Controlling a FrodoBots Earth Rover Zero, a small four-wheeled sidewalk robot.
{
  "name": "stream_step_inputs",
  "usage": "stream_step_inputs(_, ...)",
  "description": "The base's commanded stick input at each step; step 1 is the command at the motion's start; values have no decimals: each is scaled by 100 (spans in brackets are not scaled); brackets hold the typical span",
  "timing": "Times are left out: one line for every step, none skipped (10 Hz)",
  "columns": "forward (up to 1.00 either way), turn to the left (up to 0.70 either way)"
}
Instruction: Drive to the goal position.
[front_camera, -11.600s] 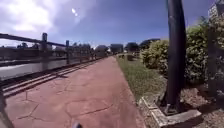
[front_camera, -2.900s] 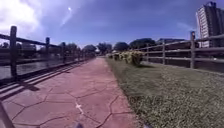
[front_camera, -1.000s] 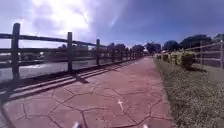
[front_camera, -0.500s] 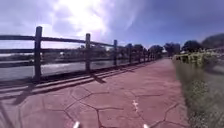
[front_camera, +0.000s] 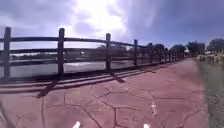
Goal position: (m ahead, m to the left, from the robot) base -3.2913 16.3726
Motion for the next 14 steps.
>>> stream_step_inputs(0,70)
stream_step_inputs(0,70)
stream_step_inputs(0,70)
stream_step_inputs(0,70)
stream_step_inputs(0,70)
stream_step_inputs(0,70)
stream_step_inputs(0,70)
stream_step_inputs(0,70)
stream_step_inputs(0,70)
stream_step_inputs(0,70)
stream_step_inputs(0,70)
stream_step_inputs(0,70)
stream_step_inputs(0,70)
stream_step_inputs(0,70)
